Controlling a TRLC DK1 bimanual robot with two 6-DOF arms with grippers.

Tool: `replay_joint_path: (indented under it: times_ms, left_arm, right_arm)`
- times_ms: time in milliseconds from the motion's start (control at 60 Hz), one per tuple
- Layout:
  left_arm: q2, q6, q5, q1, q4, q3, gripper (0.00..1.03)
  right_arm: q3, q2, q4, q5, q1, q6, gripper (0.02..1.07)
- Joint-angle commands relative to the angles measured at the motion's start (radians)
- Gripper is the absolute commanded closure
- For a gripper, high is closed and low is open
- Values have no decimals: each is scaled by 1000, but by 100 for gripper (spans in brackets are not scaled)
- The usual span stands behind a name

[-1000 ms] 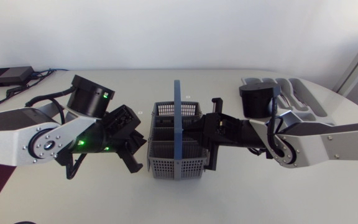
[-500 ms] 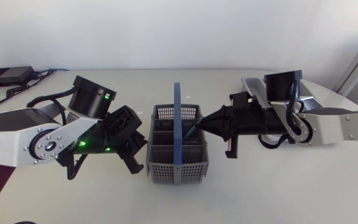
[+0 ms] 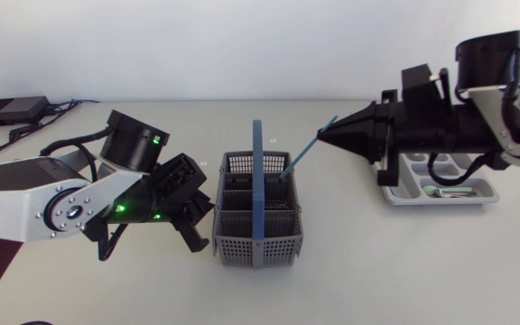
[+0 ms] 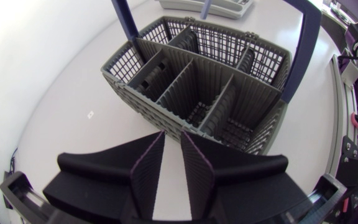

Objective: Unload the cutlery basket into the drawer organizer.

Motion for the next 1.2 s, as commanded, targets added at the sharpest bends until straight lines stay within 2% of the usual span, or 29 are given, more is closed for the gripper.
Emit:
replay_joint_path:
  times_ms: [0, 83, 200, 317, 383, 483, 600, 850, 1067, 1183]
  left_arm:
    - [18, -10, 0, -9, 1, 15, 80]
    - [16, -11, -2, -10, 1, 20, 80]
    - [12, -13, -2, -20, 0, 24, 80]
    - [7, -18, -3, -24, 0, 23, 80]
    - [4, -19, -3, -26, 0, 23, 80]
    - [-7, -21, -3, -27, -2, 23, 80]
    - [-13, -21, -3, -27, -3, 23, 80]
    - [-24, -21, -3, -29, -7, 24, 80]
    - [-47, -21, -3, -24, -16, 20, 80]
    - [-58, -22, -3, -29, -19, 17, 80]
  right_arm:
    - [72, -35, -80, -5, -49, 27, 97]
    - [137, -37, -191, -2, -94, 12, 97]
    - [255, -9, -409, 0, -175, -59, 97]
    - [388, 71, -634, 46, -246, -143, 97]
    - [451, 123, -725, 90, -284, -178, 97]
    - [551, 224, -860, 107, -371, -243, 97]
    - [643, 334, -942, 156, -445, -276, 97]
    - [784, 545, -956, 316, -488, -244, 97]
    - [1042, 775, -1062, 392, -490, -180, 97]
    - [1232, 933, -1179, 397, -480, -167, 97]
